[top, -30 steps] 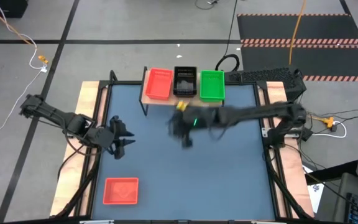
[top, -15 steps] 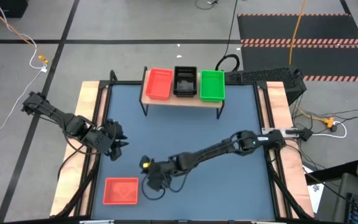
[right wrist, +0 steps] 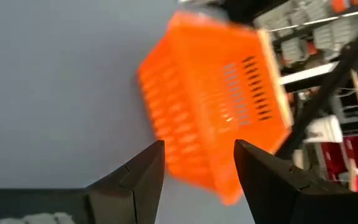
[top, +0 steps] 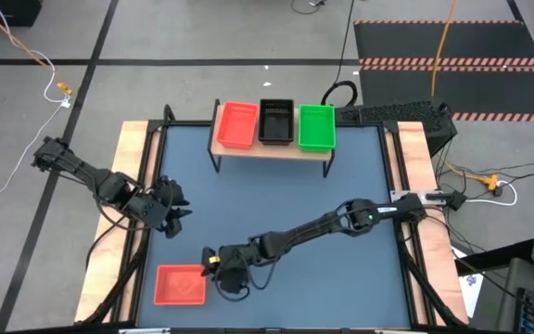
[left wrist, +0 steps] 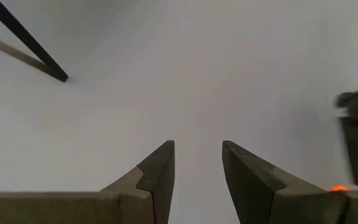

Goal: Stack baskets on shelf by color
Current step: Stack the orange bin on top of the orange bin on the shelf

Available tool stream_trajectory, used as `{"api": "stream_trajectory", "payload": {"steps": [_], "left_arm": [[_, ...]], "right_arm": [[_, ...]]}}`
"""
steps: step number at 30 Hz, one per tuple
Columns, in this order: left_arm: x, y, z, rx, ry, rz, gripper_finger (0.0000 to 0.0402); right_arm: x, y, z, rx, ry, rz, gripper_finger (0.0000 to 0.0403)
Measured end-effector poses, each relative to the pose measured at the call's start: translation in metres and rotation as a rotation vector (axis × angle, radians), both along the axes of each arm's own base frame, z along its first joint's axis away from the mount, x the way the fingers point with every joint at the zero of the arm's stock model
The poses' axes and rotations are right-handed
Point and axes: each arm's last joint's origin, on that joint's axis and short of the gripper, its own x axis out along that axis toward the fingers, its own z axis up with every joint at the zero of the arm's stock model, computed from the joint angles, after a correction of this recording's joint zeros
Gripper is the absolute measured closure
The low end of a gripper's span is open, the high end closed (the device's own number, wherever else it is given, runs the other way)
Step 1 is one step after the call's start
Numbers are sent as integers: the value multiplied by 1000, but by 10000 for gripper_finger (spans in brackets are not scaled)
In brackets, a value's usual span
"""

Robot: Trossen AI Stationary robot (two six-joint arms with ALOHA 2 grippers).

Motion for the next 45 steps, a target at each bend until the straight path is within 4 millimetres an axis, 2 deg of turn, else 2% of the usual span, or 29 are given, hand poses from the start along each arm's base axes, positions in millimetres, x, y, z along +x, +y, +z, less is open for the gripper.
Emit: {"api": "stream_trajectory", "payload": {"steps": [3, 9, 12, 16, 18, 20, 25, 28, 32, 35, 40, 45], "left_arm": [[0, 0, 0, -4, -1, 5, 266], [0, 1, 0, 27, -12, 10, 266], [0, 1, 0, 27, -13, 11, 266], [0, 1, 0, 24, -13, 14, 266], [0, 1, 0, 22, -14, 17, 266], [0, 1, 0, 16, -15, 25, 266], [-1, 2, 5, 28, -22, 10, 266], [-3, 4, 18, 71, -53, -15, 266], [-6, 8, 37, 169, -122, -5, 266], [-9, 11, 50, 229, -173, 11, 266], [-20, 19, 63, 245, -189, 89, 266], [-39, 30, 67, 280, -111, 181, 266]], "right_arm": [[5, -8, -16, -1, 4, 16, 213], [10, -17, -24, 16, -29, 25, 233], [11, -19, -26, 23, -10, 16, 274], [8, -20, -22, 15, 35, 7, 370], [4, -20, -17, 2, 76, 4, 392], [-2, -19, -6, -1, 126, -26, 393], [-23, -20, 45, 89, 255, -133, 399], [-37, -25, 78, 158, 301, -214, 400], [-55, -38, 132, 247, 248, -323, 401], [-69, -50, 164, 322, 225, -374, 401], [-77, -72, 188, 318, 137, -520, 402], [-75, -98, 192, 273, 69, -697, 402]]}}
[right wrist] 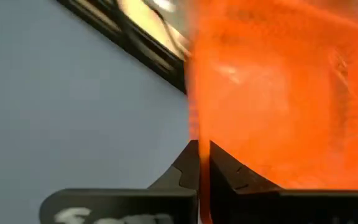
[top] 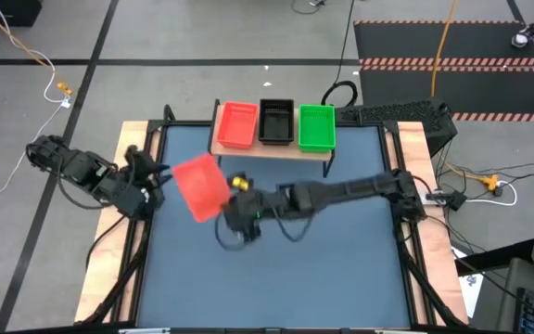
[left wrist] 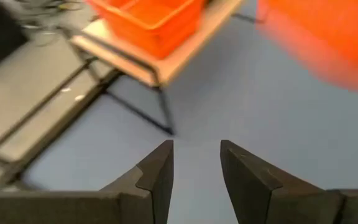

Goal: Stack baskets on shelf by color
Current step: Stack the orange bin on top of the orange bin on the shelf

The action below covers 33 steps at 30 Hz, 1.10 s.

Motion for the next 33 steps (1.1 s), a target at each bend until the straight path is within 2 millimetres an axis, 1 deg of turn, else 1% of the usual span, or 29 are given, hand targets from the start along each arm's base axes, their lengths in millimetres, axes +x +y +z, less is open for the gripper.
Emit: {"api": "stream_trajectory", "payload": {"steps": [2, 5, 7, 9, 11, 15, 18, 20, 22, 25, 29, 33], "left_arm": [[-9, 6, 3, 25, 21, 60, 266], [-19, 13, 5, 64, -5, 160, 266], [-22, 15, 4, 79, -40, 186, 266], [-20, 15, 1, 79, -40, 192, 266], [-19, 15, -3, 76, -32, 206, 266], [-17, 14, -13, 82, -2, 225, 266], [-16, 15, -20, 95, 19, 238, 266], [-16, 15, -23, 98, 28, 248, 266], [-15, 15, -26, 103, 36, 252, 266], [-15, 15, -29, 111, 48, 254, 266], [-14, 15, -34, 119, 60, 254, 266], [-11, 13, -37, 112, 45, 249, 266]], "right_arm": [[1, -14, -1, -41, 8, -84, 402], [-1, -34, 6, -128, -16, -210, 402], [1, -46, 16, -167, -101, -317, 402], [0, -60, 25, -186, -160, -409, 402], [0, -78, 30, -122, -217, -473, 402], [-3, -116, 22, 47, -200, -565, 402], [-6, -139, 16, 137, -177, -587, 403], [-8, -150, 15, 172, -174, -606, 403], [-11, -156, 16, 187, -172, -627, 403], [-14, -159, 11, 212, -125, -644, 403], [-14, -159, 5, 238, -81, -630, 402], [-14, -159, 2, 229, -55, -622, 401]]}}
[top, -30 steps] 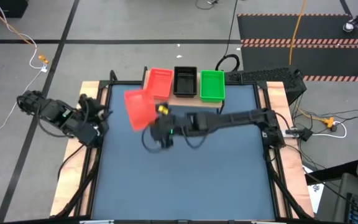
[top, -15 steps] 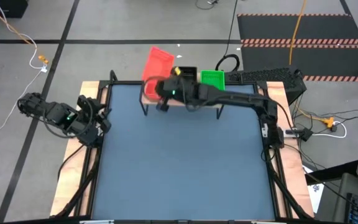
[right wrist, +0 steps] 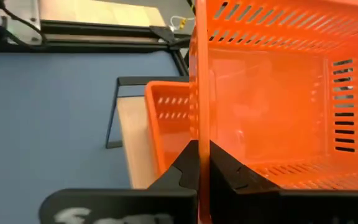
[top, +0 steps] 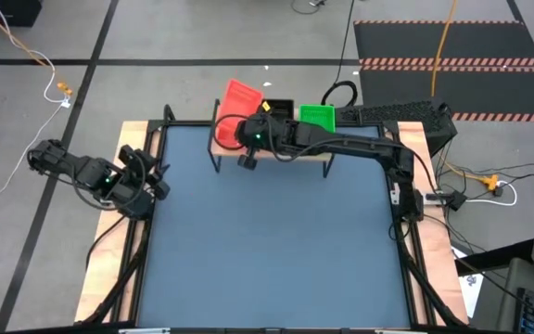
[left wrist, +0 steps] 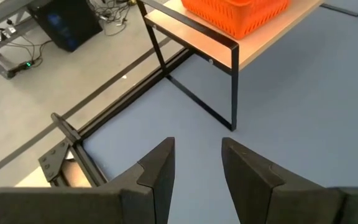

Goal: Stack baskets on shelf by color
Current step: Stack the orange bin on top of the orange bin on the shelf

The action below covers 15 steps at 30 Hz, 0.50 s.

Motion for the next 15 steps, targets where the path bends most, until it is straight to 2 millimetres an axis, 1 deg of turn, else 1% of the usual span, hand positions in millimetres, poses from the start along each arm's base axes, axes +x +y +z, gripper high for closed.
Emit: {"api": "stream_trajectory", "payload": {"steps": [8, 11, 15], "left_arm": [[1, 0, 0, 1, -4, -3, 266], [1, 0, 0, 2, -4, -3, 266], [1, 0, 0, 2, -4, -2, 266]], "right_arm": [[1, -5, -24, 14, 50, 19, 394], [1, -6, -26, 12, 48, 19, 370], [4, -6, -22, -11, 11, 30, 322]]}}
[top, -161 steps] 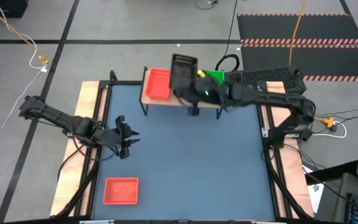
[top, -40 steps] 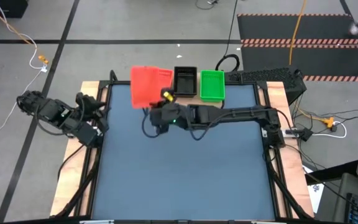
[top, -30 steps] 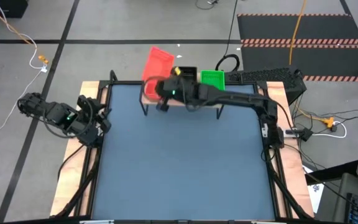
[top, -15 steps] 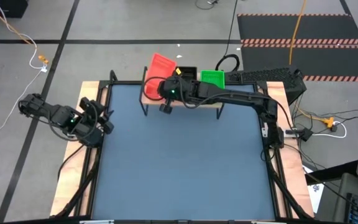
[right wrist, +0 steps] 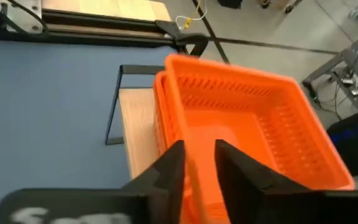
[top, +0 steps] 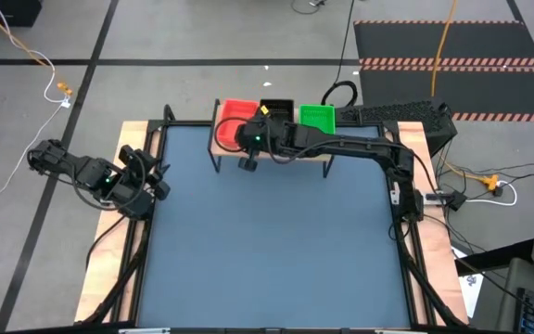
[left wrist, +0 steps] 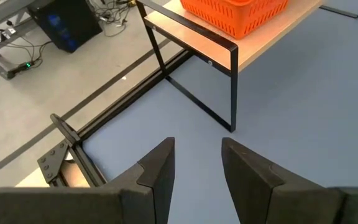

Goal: Stack baskets on shelf by color
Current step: Stack the orange bin on top of the orange bin on the shelf, then return to Home Position

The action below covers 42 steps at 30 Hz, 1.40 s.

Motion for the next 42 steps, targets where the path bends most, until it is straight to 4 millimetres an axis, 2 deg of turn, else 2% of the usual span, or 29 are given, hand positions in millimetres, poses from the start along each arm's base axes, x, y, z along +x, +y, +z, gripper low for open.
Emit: {"api": "stream_trajectory", "payload": {"steps": [4, 8, 11, 14, 18, 23, 29, 32, 35, 38, 42], "left_arm": [[0, 0, 0, 5, -6, 1, 266], [9, -6, 3, 73, -104, -53, 266], [25, -21, -8, 175, -207, -150, 266], [45, -42, -28, 238, -257, -281, 266], [59, -56, -48, 271, -304, -458, 266], [66, -50, -59, 203, -445, -576, 266], [55, -30, -71, 241, -576, -597, 266], [43, -21, -79, 241, -599, -563, 266], [32, -14, -88, 231, -629, -537, 266], [25, -9, -98, 237, -673, -506, 266], [18, -6, -101, 242, -700, -498, 266]], "right_arm": [[-2, 3, 9, -35, -14, 26, 274], [-21, 25, 40, -53, -50, 101, 247], [-53, 56, 65, 4, -127, 234, 246], [-95, 86, 69, 73, -223, 352, 256], [-151, 116, 44, 159, -372, 418, 271], [-219, 136, 6, 365, -539, 592, 287], [-286, 130, -45, 348, -703, 542, 304], [-307, 123, -68, 331, -728, 529, 317], [-319, 118, -84, 318, -735, 513, 335], [-328, 115, -102, 310, -729, 529, 353], [-336, 114, -119, 303, -737, 558, 368]]}}
